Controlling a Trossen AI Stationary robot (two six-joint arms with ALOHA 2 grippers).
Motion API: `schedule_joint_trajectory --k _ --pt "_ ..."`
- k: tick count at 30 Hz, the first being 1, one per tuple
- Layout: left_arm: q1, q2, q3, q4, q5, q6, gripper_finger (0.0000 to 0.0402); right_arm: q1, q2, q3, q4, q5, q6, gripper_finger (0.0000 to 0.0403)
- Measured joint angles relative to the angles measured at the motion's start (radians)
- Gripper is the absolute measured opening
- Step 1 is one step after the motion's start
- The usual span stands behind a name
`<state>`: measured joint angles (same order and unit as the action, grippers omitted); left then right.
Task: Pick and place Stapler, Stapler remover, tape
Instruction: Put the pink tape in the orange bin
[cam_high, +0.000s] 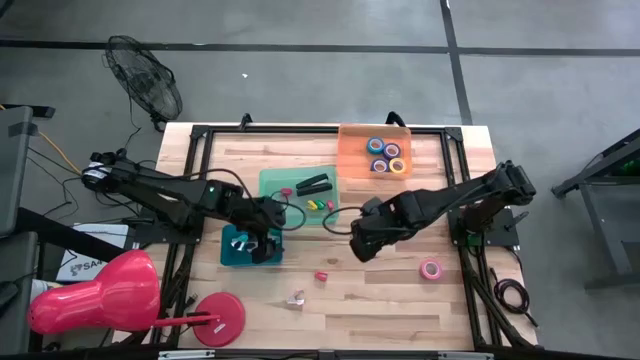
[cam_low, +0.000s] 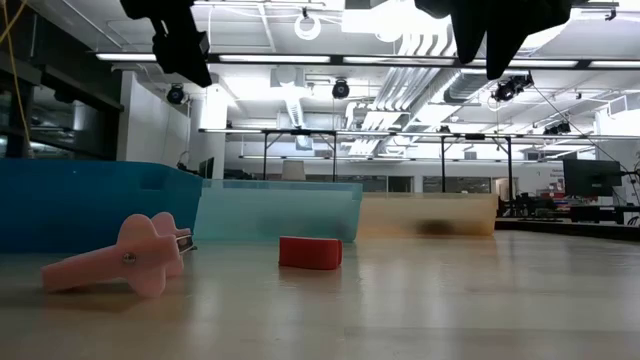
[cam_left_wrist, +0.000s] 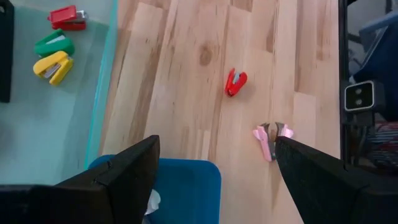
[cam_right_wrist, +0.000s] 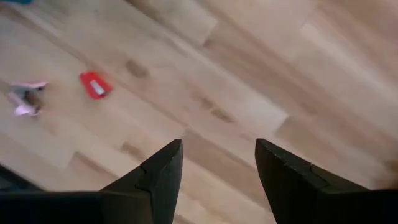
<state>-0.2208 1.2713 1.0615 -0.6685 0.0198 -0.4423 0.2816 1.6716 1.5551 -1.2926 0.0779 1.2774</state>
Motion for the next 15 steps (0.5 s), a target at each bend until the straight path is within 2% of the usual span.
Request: schedule_joint_trajectory --k 10,15 --pt "-0.064 0.0 0.0 -0.017 -0.082 -0.034 0.0311 0.055 0.079 0.0 0.045 -0.042 0.082 0.0192" --pt "-0.064 0.0 0.0 -0.016 -0.083 -0.044 0.0311 0.08 0.12 0.0 0.158 -0.042 0.083 0.0192"
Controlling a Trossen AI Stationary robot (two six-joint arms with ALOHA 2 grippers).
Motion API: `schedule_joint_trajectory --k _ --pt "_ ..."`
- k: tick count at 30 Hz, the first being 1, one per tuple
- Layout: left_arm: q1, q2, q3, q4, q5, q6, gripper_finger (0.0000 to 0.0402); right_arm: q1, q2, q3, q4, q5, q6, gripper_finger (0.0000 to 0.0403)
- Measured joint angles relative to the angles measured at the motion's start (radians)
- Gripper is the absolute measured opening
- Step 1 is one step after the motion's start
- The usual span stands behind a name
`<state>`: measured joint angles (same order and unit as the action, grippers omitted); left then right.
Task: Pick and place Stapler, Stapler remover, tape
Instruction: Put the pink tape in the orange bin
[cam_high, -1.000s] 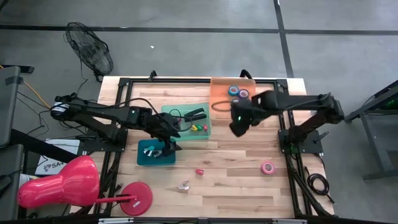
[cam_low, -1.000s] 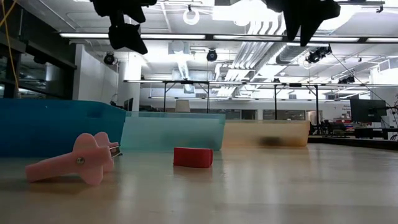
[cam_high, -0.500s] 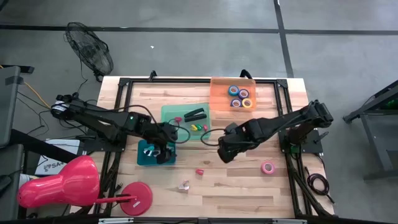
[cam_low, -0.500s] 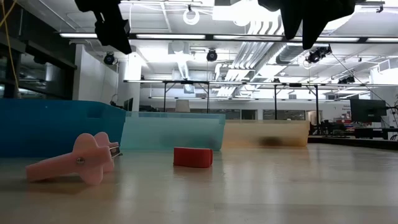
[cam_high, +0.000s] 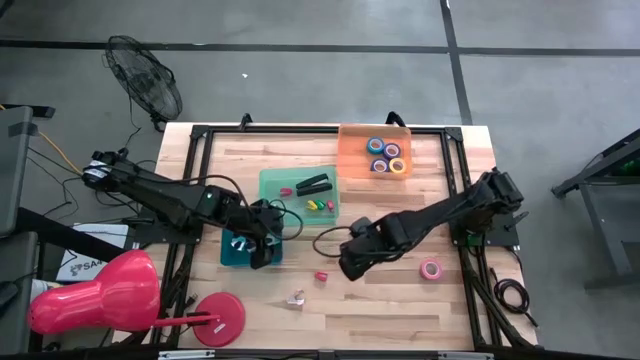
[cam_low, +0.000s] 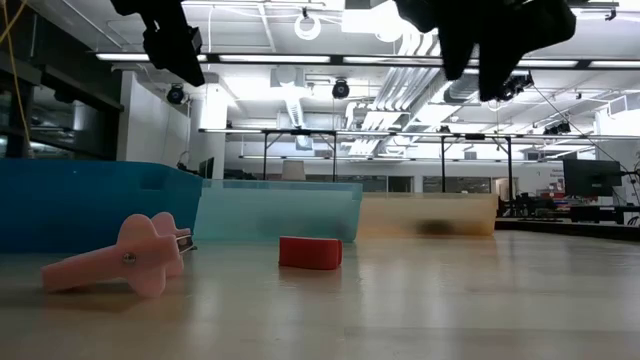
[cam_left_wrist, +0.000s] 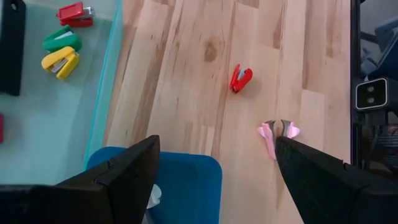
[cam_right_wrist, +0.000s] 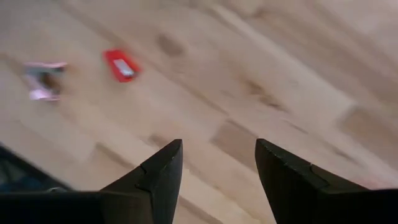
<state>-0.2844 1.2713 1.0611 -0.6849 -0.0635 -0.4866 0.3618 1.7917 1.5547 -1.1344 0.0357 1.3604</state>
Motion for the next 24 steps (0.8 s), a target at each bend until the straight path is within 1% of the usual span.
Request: schedule_joint_trajectory --k 3,9,14,19,21,24 --pt "0.0 0.0 0.0 0.001 -0.001 0.0 0.0311 0.013 0.028 0.0 0.067 -0.009 -0.004 0.0192" --pt "0.0 0.0 0.0 0.003 -0.001 -0.002 0.0311 0.022 0.093 0.0 0.083 -0.044 -0.018 0.0192" --pt "0.0 0.0 0.0 0.004 0.0 -0.015 0.0311 0.021 0.146 0.0 0.147 -0.089 -0.072 0.0192" --pt "0.0 0.0 0.0 0.004 0.001 -0.017 0.0311 0.018 0.167 -0.001 0.133 -0.113 -0.105 0.0192" --pt "0.0 0.0 0.0 0.004 0.001 -0.02 0.0311 0.017 0.164 -0.039 0.192 -0.123 -0.107 0.0192" --pt "0.0 0.0 0.0 0.004 0.002 -0.022 0.0311 0.016 0.161 -0.14 0.37 -0.156 -0.103 0.0192"
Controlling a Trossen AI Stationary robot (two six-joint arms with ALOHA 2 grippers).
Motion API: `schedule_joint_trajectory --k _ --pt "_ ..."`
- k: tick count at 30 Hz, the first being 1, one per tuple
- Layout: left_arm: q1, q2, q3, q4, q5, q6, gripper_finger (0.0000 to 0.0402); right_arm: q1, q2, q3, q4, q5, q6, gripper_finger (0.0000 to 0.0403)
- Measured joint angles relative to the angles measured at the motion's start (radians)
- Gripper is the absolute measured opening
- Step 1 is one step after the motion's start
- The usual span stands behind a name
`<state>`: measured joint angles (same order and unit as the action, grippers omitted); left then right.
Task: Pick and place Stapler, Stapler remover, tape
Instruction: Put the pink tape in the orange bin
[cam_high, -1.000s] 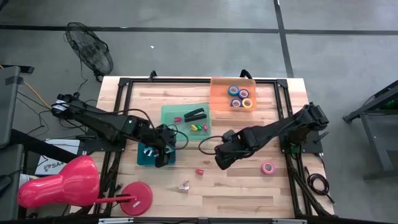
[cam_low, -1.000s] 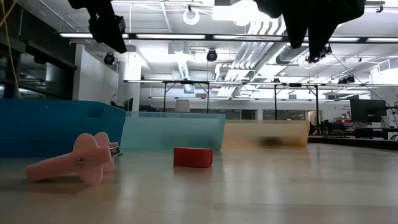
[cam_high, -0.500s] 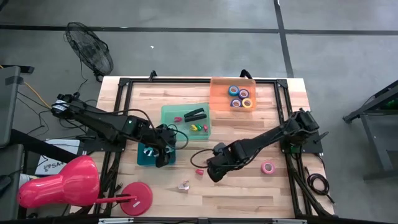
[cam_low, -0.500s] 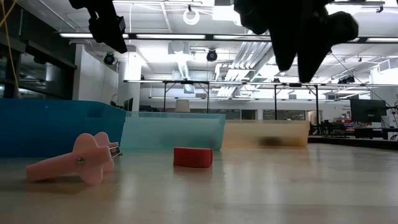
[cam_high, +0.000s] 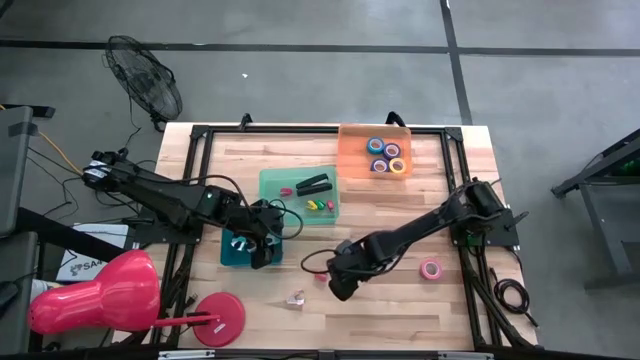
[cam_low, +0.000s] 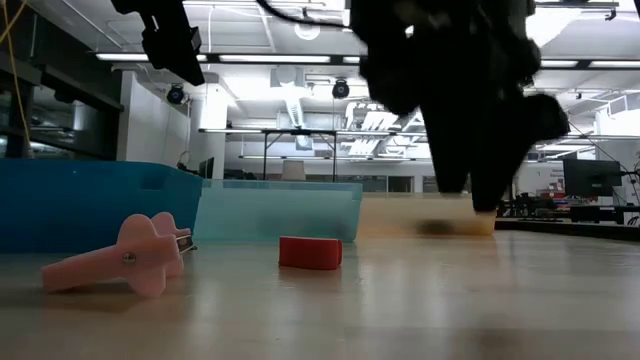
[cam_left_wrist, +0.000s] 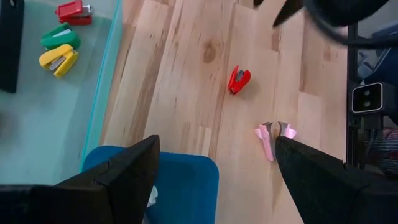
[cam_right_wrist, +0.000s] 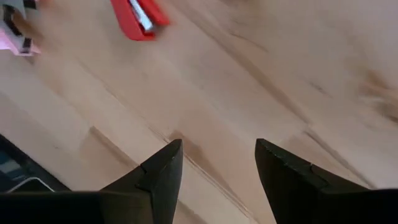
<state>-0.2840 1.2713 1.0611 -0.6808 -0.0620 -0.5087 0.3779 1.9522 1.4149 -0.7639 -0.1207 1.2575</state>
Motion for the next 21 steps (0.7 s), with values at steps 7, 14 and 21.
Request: schedule_joint_trajectory --k 7,14,21 --pt "0.0 0.0 0.0 -0.003 0.013 -0.012 0.0311 0.017 -0.04 -0.15 0.02 -0.027 0.108 0.0182" --pt "0.0 0.0 0.0 -0.002 0.018 -0.013 0.0311 0.042 -0.207 -0.294 -0.089 -0.036 0.255 0.0161" --pt "0.001 0.0 0.0 -0.002 0.017 -0.02 0.0311 0.086 -0.406 -0.508 -0.105 -0.06 0.45 0.0167"
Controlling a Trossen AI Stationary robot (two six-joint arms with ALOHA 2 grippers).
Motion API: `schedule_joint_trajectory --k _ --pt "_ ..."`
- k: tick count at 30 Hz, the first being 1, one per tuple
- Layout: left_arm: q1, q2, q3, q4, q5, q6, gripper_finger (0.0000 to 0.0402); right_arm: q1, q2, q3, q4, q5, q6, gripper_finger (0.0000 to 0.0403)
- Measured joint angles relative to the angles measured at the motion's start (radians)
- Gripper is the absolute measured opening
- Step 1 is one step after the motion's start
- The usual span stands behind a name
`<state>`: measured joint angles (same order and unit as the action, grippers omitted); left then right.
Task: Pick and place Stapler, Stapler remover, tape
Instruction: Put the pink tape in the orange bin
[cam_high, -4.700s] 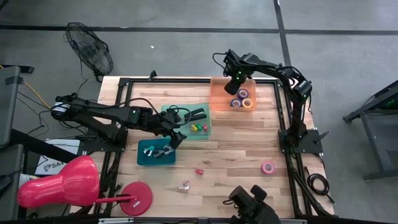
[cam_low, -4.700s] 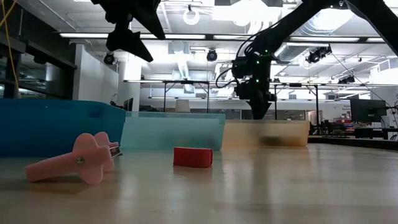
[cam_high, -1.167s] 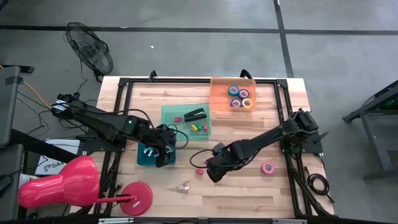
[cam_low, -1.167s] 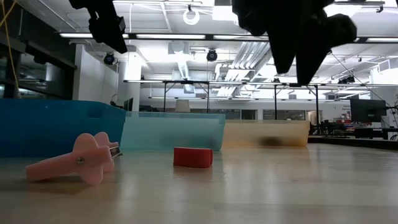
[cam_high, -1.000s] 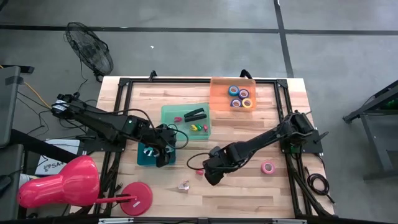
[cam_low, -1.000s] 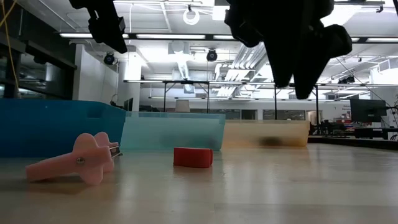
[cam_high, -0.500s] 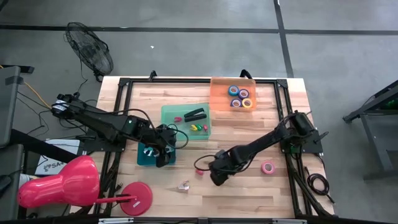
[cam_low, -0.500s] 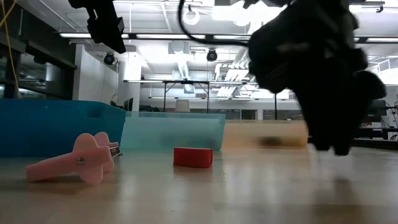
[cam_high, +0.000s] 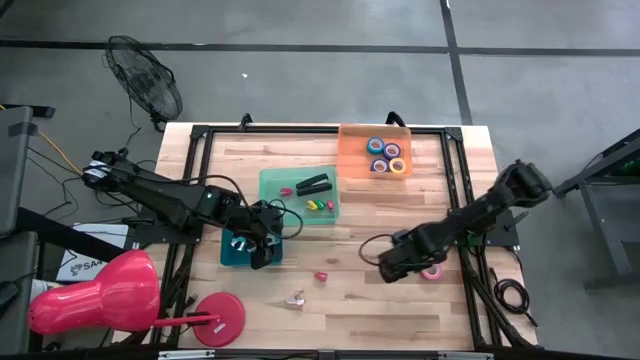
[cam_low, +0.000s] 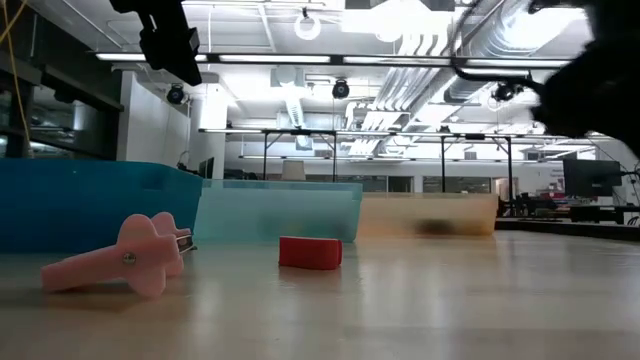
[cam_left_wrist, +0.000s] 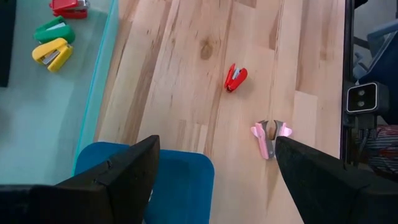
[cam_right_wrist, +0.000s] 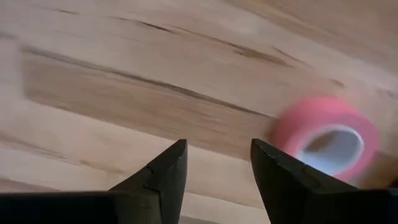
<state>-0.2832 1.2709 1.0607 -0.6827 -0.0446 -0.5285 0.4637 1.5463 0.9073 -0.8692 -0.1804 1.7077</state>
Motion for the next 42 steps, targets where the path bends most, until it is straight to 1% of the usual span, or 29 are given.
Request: schedule_joint_trajectory --k 4,7,10,12,17,20,23,33,35,37,42 --pt "0.0 0.0 0.0 0.0 -0.002 -0.004 0.0311 0.042 -0.082 -0.095 -0.001 -0.005 0.108 0.0188" --pt "0.0 0.0 0.0 0.0 -0.01 -0.007 0.0311 0.071 -0.12 -0.153 0.024 -0.009 0.166 0.0211" --pt "0.0 0.0 0.0 0.0 -0.01 -0.007 0.0311 0.091 -0.133 -0.206 0.078 -0.009 0.198 0.0234" --pt "0.0 0.0 0.0 0.001 -0.014 -0.012 0.0311 0.097 -0.133 -0.24 0.145 -0.008 0.205 0.0245" --pt "0.0 0.0 0.0 0.001 -0.018 -0.027 0.0311 0.1 -0.135 -0.308 0.268 0.006 0.261 0.0244" --pt "0.0 0.0 0.0 0.001 -0.018 -0.038 0.0311 0.1 -0.136 -0.313 0.269 0.005 0.266 0.0228" --pt "0.0 0.0 0.0 0.002 -0.019 -0.052 0.0311 0.1 -0.134 -0.305 0.248 0.007 0.246 0.0197" --pt "0.0 0.0 0.0 0.01 -0.02 -0.056 0.0311 0.1 -0.134 -0.306 0.248 0.004 0.18 0.0054" --pt "0.0 0.0 0.0 0.01 -0.021 -0.056 0.0311 0.1 -0.135 -0.306 0.255 0.004 0.165 0.0032" --pt "0.0 0.0 0.0 0.011 -0.021 -0.055 0.0311 0.1 -0.134 -0.292 0.257 0.012 0.143 0.0031" --pt "0.0 0.0 0.0 0.013 -0.035 -0.055 0.0311 0.092 -0.134 -0.205 0.266 0.1 0.076 0.0031"
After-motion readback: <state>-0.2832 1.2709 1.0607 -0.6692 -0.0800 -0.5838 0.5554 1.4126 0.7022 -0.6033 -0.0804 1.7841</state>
